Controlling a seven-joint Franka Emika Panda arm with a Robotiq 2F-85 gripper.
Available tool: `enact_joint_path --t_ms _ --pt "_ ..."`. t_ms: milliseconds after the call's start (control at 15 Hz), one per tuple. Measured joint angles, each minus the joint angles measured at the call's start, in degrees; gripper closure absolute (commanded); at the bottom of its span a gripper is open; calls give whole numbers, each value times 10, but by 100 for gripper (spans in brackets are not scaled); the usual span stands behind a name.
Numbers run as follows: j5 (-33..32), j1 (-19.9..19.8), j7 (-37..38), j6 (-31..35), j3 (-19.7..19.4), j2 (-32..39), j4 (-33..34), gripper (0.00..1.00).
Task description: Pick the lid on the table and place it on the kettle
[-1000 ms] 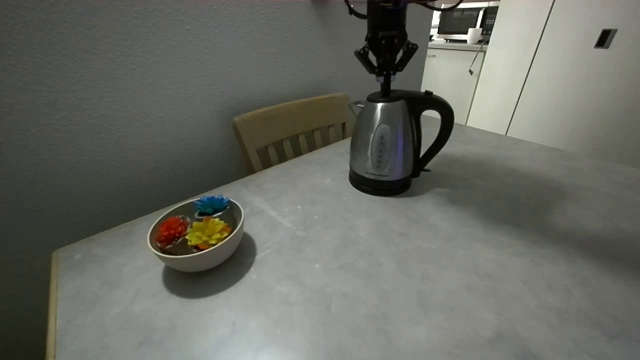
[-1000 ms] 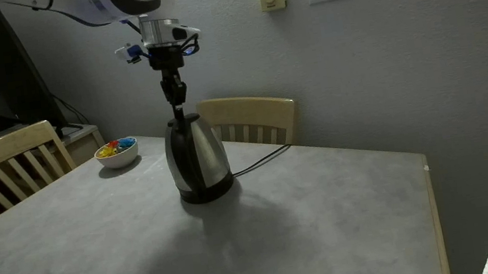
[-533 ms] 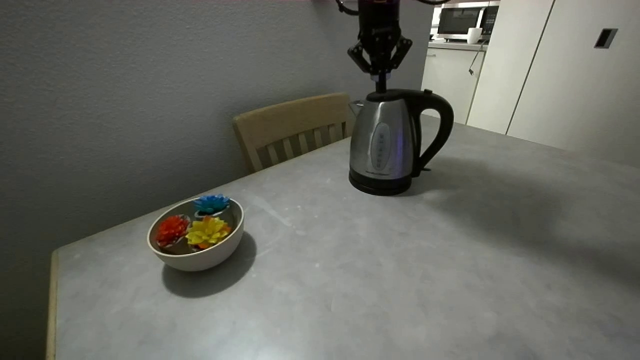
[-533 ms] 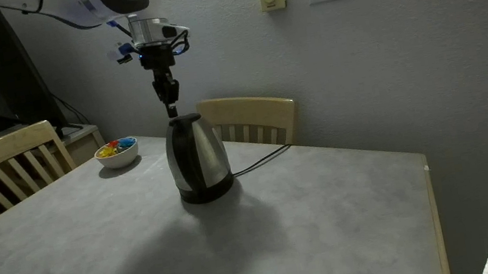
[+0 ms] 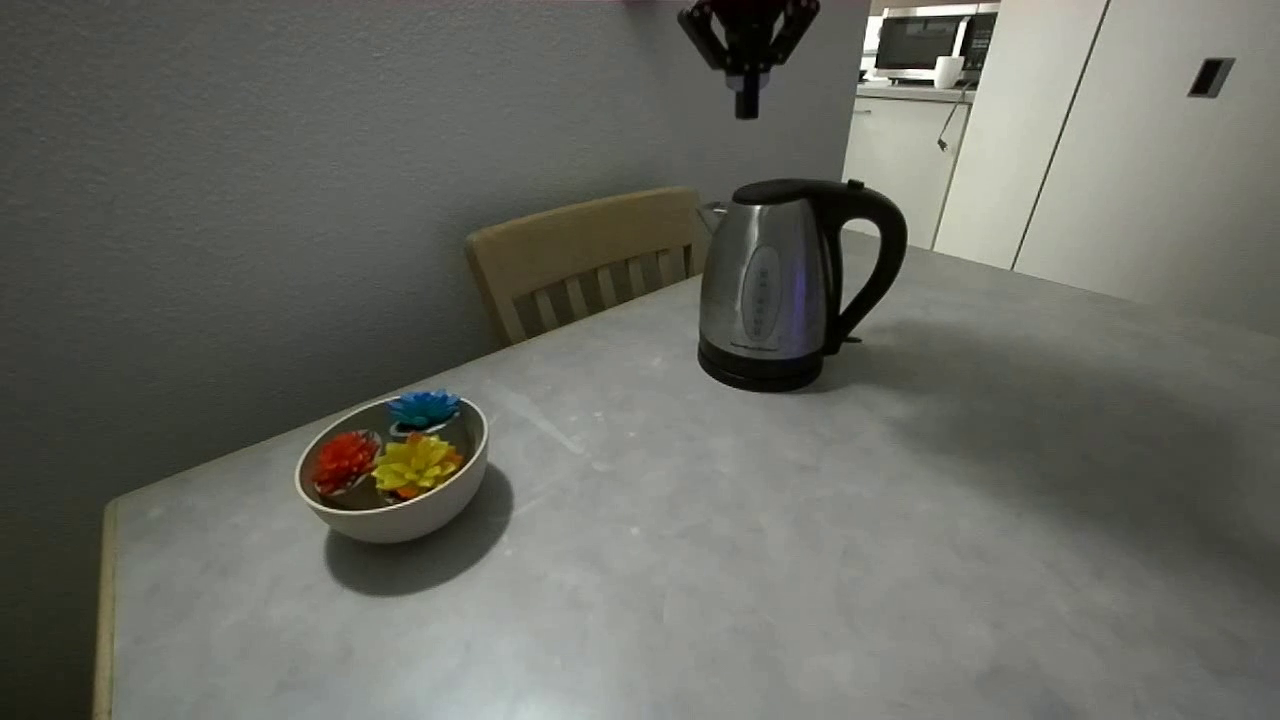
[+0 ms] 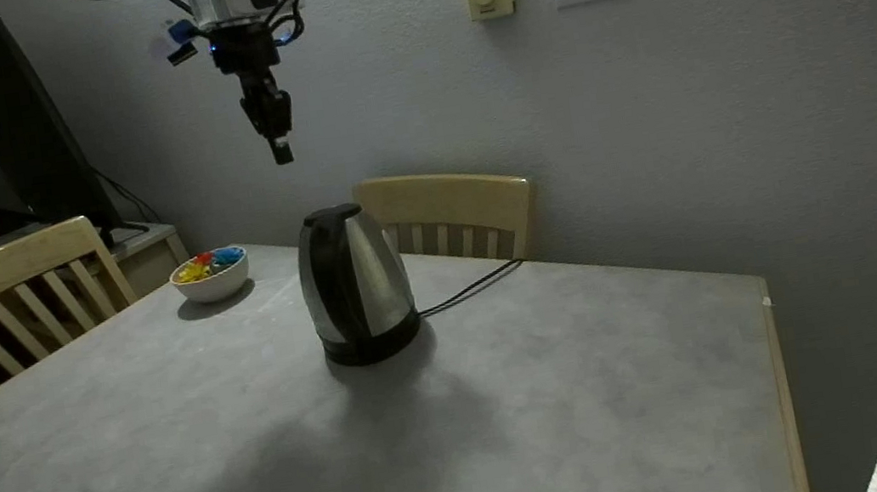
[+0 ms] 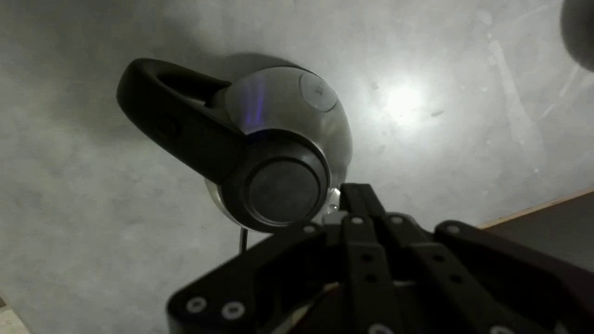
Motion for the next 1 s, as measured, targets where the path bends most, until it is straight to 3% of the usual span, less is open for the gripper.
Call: enact_joint_path --t_ms 133,200,333,933,1000 --pt "0 -1 0 -3 -1 -6 0 100" --pt "0 -1 0 -5 -2 -6 0 74" --pt "0 -2 0 -5 -2 -6 -1 68" --pt "0 -3 0 -8 -2 -6 -1 3" --pt "0 -3 0 -8 -2 -6 -1 1"
